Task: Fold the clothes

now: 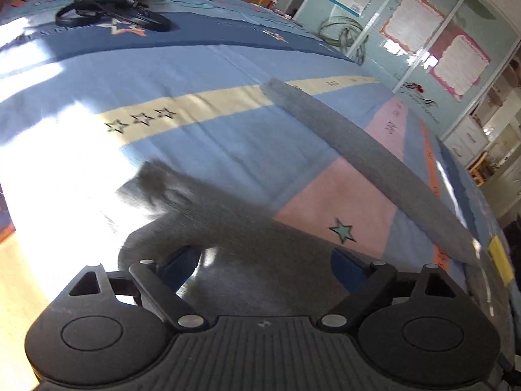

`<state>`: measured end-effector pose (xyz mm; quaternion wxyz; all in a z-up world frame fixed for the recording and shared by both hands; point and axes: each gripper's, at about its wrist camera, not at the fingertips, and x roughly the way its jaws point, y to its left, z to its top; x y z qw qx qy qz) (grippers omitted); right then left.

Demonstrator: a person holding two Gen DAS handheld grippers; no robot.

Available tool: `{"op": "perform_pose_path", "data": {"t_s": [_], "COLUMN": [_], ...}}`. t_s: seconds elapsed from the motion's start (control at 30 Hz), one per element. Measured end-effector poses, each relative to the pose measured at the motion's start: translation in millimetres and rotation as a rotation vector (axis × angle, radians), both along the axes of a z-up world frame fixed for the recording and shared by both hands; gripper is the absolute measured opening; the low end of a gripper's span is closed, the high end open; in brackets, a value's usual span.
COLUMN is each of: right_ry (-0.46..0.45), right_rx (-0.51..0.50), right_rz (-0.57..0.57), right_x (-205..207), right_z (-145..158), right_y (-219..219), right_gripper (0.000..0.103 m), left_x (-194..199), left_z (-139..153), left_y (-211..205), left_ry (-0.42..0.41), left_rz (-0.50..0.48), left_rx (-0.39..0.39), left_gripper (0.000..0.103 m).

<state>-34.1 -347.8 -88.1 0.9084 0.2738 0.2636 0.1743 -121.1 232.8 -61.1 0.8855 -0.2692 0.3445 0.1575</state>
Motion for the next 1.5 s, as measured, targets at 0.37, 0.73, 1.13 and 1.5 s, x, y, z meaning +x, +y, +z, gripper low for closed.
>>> {"op": "perform_pose_path", "data": {"t_s": [0.37,0.73,1.13,1.5], "right_ry": [0.003,-0.049,-0.041,-0.063], "right_rx": [0.006,-0.083,0.179,0.070], "right_rz": [-0.008,-0.043,-0.154,-0.130], "right_x": [0.1,2.2,28.1,48.6], "right_z": [-3.0,5.8,-4.6,-4.1], "right_y": [1.1,9.1,-0.8,37.3], "right_gripper": [0.103,0.103,0.103,0.103], "left_x": [-34.7,41.5,111.3,110.6], "left_z": [33.2,31.0,13.1,1.9], "left_y": [-6.5,-120.6,-180.0,-137.0], "left_ry": [-0.101,-0.080,-0.150,-0.195], "left_rz": [0.113,-0.083,-0.118,0.037], "left_rx": [-0.013,-0.056,-0.059,0.031], "left_gripper": [0.101,0.102,0.102,0.102]}}
